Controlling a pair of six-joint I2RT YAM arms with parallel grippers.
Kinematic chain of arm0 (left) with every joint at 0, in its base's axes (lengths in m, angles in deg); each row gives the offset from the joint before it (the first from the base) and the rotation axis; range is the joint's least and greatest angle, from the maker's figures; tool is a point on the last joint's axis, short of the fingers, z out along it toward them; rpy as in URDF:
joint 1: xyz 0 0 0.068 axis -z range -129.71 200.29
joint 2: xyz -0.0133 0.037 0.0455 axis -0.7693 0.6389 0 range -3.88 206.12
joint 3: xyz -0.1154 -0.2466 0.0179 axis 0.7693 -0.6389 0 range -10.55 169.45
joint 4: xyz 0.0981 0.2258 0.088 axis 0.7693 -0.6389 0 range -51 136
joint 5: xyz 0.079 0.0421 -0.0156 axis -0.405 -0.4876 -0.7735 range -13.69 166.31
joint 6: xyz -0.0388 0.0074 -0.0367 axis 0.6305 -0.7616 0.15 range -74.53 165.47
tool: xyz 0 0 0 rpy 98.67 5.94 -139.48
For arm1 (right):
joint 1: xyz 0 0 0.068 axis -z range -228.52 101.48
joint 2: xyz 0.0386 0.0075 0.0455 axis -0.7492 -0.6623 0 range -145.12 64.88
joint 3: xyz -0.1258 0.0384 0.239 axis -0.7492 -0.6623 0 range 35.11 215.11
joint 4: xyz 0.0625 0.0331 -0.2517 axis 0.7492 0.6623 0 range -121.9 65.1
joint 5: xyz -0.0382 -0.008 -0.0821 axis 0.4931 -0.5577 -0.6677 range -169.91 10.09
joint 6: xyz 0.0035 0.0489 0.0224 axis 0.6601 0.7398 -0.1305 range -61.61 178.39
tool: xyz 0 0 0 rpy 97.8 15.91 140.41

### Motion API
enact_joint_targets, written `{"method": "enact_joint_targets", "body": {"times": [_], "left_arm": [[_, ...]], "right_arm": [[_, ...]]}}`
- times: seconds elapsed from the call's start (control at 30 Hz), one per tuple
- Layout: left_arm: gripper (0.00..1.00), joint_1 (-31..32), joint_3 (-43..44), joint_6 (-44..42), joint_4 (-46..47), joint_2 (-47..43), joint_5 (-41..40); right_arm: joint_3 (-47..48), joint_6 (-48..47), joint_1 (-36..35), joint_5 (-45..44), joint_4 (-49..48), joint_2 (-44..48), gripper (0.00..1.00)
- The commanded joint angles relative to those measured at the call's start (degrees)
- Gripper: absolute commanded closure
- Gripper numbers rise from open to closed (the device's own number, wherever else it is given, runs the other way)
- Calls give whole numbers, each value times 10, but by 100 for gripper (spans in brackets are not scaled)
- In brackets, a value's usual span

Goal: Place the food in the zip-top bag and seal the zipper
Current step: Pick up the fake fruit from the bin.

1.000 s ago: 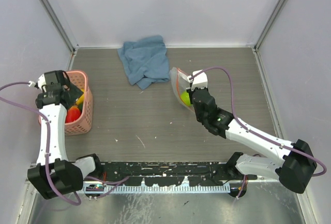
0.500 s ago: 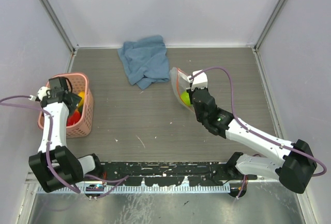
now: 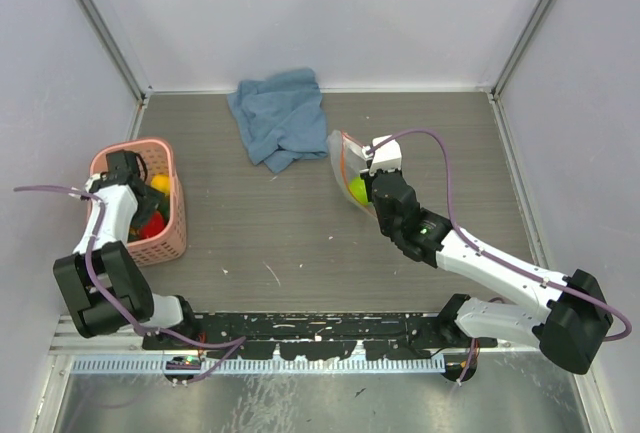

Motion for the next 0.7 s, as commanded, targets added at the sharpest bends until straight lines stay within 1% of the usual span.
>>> {"method": "enact_joint_targets", "body": {"times": [0.0,0.17,0.3,0.57,0.67], "left_arm": [[2,-1,-4,9,43,9,49],[0,-2,20,-18,62,19,96],[0,-2,48,-71,43,14,120],[2,-1,104,-212,-52,-18,157],[2,-1,115,-235,-95,-21,142]], "right_arm": [[15,7,1,2,-16,8,99],[16,6,1,2,-16,6,99],[16,5,0,0,-15,7,99],[12,14,0,17,-15,16,99],[9,18,1,25,-14,22,99]]}}
